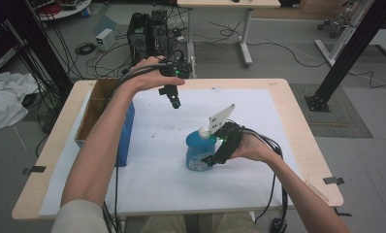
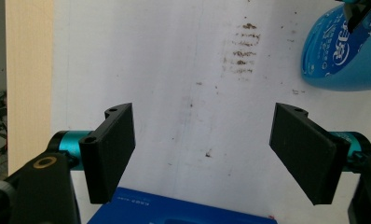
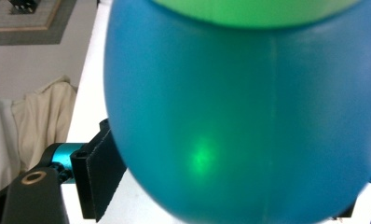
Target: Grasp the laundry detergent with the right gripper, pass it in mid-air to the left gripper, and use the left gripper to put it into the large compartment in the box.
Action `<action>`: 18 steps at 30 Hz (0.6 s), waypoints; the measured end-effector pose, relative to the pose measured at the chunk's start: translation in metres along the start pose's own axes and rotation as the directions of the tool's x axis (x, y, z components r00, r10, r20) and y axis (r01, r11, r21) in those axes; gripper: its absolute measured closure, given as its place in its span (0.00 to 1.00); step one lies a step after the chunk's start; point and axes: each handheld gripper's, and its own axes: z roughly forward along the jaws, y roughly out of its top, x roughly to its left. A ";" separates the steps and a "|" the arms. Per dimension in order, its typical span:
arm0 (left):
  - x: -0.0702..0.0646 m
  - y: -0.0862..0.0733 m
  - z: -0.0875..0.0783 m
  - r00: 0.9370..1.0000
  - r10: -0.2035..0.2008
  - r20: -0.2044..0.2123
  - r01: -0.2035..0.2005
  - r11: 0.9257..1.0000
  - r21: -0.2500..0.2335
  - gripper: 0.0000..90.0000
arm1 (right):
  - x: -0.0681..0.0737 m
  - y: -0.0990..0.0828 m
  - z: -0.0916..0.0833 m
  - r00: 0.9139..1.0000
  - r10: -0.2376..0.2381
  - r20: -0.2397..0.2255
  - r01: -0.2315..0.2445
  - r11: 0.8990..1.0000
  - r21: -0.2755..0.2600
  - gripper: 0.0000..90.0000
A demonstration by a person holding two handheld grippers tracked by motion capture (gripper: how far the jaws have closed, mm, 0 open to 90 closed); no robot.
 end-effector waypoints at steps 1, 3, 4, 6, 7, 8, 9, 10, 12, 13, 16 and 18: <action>0.000 0.000 0.000 1.000 0.000 -0.001 0.000 1.000 -0.001 0.25 | 0.000 -0.001 0.001 1.000 0.006 -0.011 -0.006 1.000 -0.026 0.17; 0.001 0.004 -0.002 1.000 0.009 0.000 -0.009 1.000 0.010 0.25 | 0.000 0.000 0.000 1.000 0.002 -0.003 -0.002 1.000 -0.009 0.17; 0.001 0.004 -0.002 1.000 0.009 0.000 -0.009 1.000 0.010 0.25 | 0.000 0.000 0.000 1.000 0.002 -0.003 -0.002 1.000 -0.009 0.17; 0.000 0.001 0.001 1.000 -0.002 -0.001 0.002 1.000 -0.002 0.25 | 0.000 -0.001 0.001 1.000 0.005 -0.012 -0.005 1.000 -0.029 0.20; 0.000 0.001 0.001 1.000 -0.002 -0.001 0.002 1.000 -0.002 0.25 | 0.000 -0.002 0.002 1.000 -0.002 -0.013 0.002 0.999 -0.037 0.21; 0.000 0.001 0.001 1.000 -0.002 -0.001 0.002 1.000 -0.002 0.25 | 0.000 -0.002 0.002 1.000 -0.005 -0.012 0.004 0.999 -0.037 0.21; 0.000 0.001 0.001 1.000 0.001 0.000 -0.001 1.000 0.000 0.25 | 0.000 -0.001 0.002 1.000 0.001 -0.011 -0.001 0.999 -0.033 0.23; 0.000 0.000 0.001 1.000 -0.001 -0.001 0.001 1.000 -0.001 0.25 | 0.001 -0.002 0.001 1.000 -0.004 -0.015 0.003 0.999 -0.039 0.25; 0.000 0.000 0.001 1.000 -0.001 -0.001 0.001 1.000 0.000 0.25 | 0.000 -0.001 0.002 1.000 0.002 -0.011 -0.003 1.000 -0.031 0.25; -0.001 0.001 0.002 1.000 -0.001 0.000 0.001 1.000 -0.003 0.25 | 0.000 -0.001 0.002 1.000 0.004 -0.012 -0.004 1.000 -0.028 0.25; -0.001 0.002 0.002 1.000 0.005 -0.001 -0.005 1.000 -0.001 0.25 | 0.000 0.000 0.000 1.000 0.006 0.000 -0.006 1.000 0.006 0.25; 0.000 0.001 0.002 1.000 -0.001 0.001 0.001 1.000 -0.004 0.25 | 0.001 -0.004 0.003 1.000 -0.008 -0.010 0.007 0.999 -0.047 0.25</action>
